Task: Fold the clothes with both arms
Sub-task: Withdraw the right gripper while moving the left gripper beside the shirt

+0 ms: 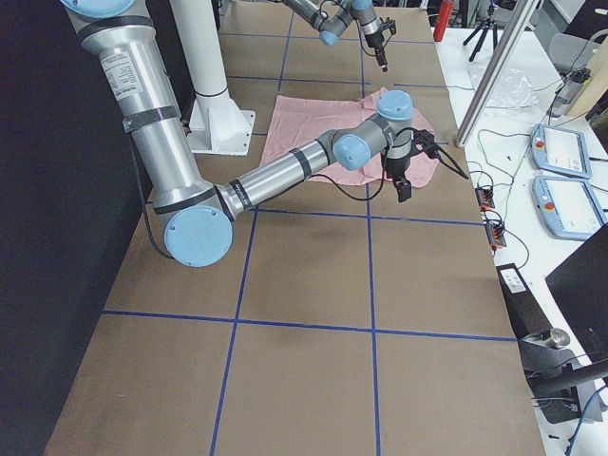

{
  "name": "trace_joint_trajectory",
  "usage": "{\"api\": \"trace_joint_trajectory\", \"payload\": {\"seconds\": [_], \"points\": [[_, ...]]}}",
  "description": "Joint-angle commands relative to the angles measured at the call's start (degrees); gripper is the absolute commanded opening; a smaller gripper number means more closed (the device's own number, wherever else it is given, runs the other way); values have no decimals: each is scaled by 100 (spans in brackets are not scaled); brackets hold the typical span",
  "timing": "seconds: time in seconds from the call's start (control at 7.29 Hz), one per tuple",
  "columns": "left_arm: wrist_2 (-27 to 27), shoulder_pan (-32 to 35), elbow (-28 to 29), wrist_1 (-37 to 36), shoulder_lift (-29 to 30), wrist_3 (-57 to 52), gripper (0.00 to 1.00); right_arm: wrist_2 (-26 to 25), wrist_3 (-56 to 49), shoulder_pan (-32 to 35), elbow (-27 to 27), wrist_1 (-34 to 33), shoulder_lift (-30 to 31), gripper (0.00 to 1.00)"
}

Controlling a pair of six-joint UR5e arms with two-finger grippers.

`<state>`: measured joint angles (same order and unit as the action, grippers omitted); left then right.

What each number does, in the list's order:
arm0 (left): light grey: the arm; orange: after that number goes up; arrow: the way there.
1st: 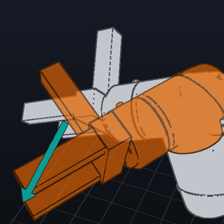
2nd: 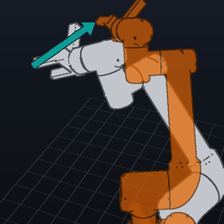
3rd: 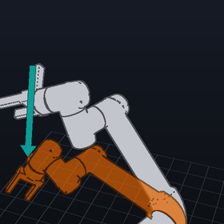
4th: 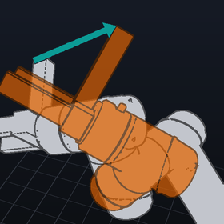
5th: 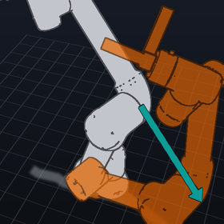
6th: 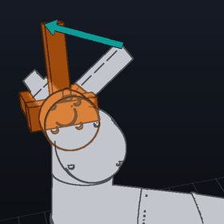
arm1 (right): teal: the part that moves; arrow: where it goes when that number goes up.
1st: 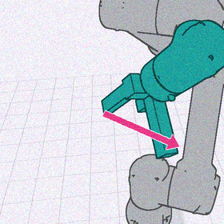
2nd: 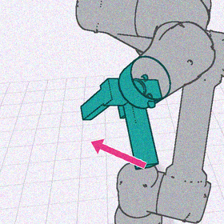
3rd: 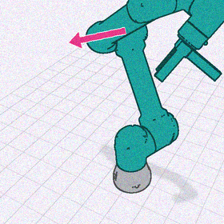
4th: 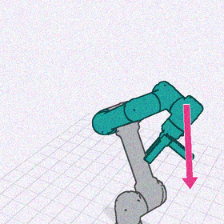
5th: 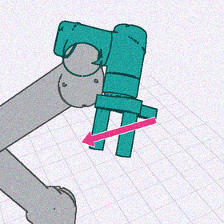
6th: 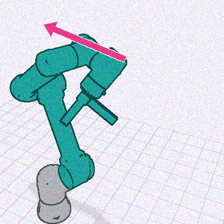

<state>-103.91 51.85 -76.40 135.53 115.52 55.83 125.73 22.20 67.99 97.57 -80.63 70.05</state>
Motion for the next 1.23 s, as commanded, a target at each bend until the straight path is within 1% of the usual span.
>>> {"api": "trace_joint_trajectory", "payload": {"seconds": [0.0, 0.27, 0.41, 0.55, 0.82, 0.96, 1.1], "points": [[318, -350, 249, 0, 181, 138, 59, -4, 4, 4, -10, 29, 9, 100], [319, -500, 528, 69, 373, 218, 55, -4, 4, 4, -10, 29, 9, 100], [319, -501, 808, 436, 392, 218, 55, -13, 4, 4, -10, 29, 9, 100], [319, -501, 1011, 631, 401, 218, 53, -13, 4, 4, -10, 29, 9, 100], [328, -501, 1022, 633, 409, 218, 52, -22, 4, 4, -10, 29, 9, 100], [319, -501, 1022, 633, 418, 218, 47, -22, 4, 4, -18, 29, 0, 100], [319, -501, 1014, 633, 453, 235, 19, -22, 4, -5, -18, 29, 0, 100]]}}
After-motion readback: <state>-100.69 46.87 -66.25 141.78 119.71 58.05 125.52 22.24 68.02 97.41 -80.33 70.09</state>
